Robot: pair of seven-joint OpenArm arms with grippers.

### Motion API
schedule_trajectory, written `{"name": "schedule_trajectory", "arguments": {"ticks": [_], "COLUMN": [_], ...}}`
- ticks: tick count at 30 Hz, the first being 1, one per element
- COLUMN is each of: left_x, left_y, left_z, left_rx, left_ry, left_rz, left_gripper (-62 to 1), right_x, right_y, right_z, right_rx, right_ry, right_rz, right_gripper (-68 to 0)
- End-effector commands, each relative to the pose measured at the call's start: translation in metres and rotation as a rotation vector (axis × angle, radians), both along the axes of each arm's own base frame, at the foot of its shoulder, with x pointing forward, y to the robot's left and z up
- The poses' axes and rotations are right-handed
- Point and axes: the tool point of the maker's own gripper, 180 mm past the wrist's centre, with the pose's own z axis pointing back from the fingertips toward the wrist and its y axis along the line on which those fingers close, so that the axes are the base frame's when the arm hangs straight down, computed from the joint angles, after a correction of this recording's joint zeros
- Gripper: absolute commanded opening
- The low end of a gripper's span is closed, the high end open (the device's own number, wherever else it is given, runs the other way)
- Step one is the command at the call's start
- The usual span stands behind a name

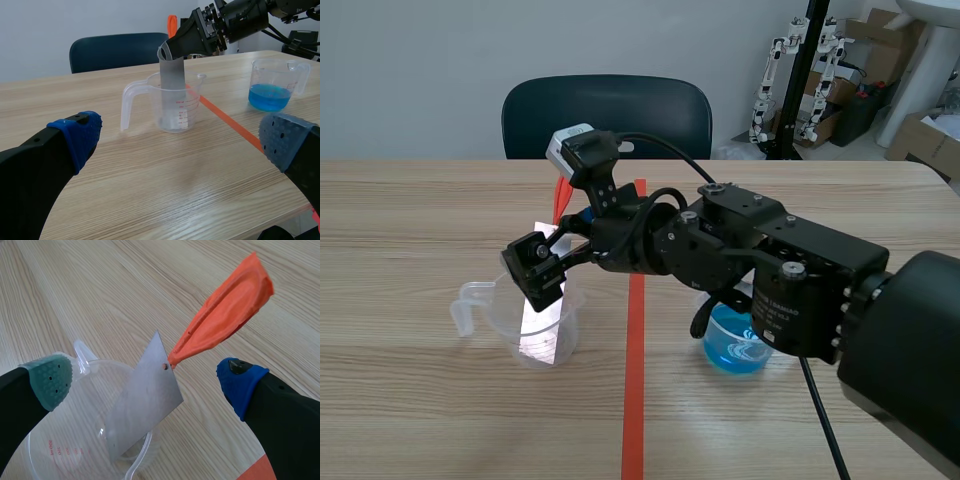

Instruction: Do the redox reaction experiment. lift the metal plate out of the left beaker

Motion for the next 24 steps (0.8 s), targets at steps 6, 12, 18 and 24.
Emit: {"name": "schedule_trajectory", "arguments": {"ticks": [6,12,18,24], "left_x": [0.0010,0.0010,0.0010,0.0010], "left_y": [0.0007,0.0007,0.0007,0.0007], "left_z": [0.0053,0.0053,0.0053,0.0053], "left_rx": [-0.012,-0.012,-0.012,-0.012], "left_ry": [-0.022,-0.022,-0.022,-0.022], "left_rz": [0.004,0.004,0.004,0.004], "left_gripper": [1.4,1.4,1.4,1.4], "right_x": [0.0092,0.0087,0.0089,0.0059], "right_y": [0.0031,0.0040,0.0039,0.0062], "right_z": [0.0148,0.0146,0.0148,0.0167], "right_rx": [0.025,0.024,0.025,0.022], "right_ry": [-0.026,-0.024,-0.026,-0.053], "right_rz": [-0.005,-0.002,-0.003,0.028], "right_gripper": [-25.7,-42.1,-59.1,-67.0]}}
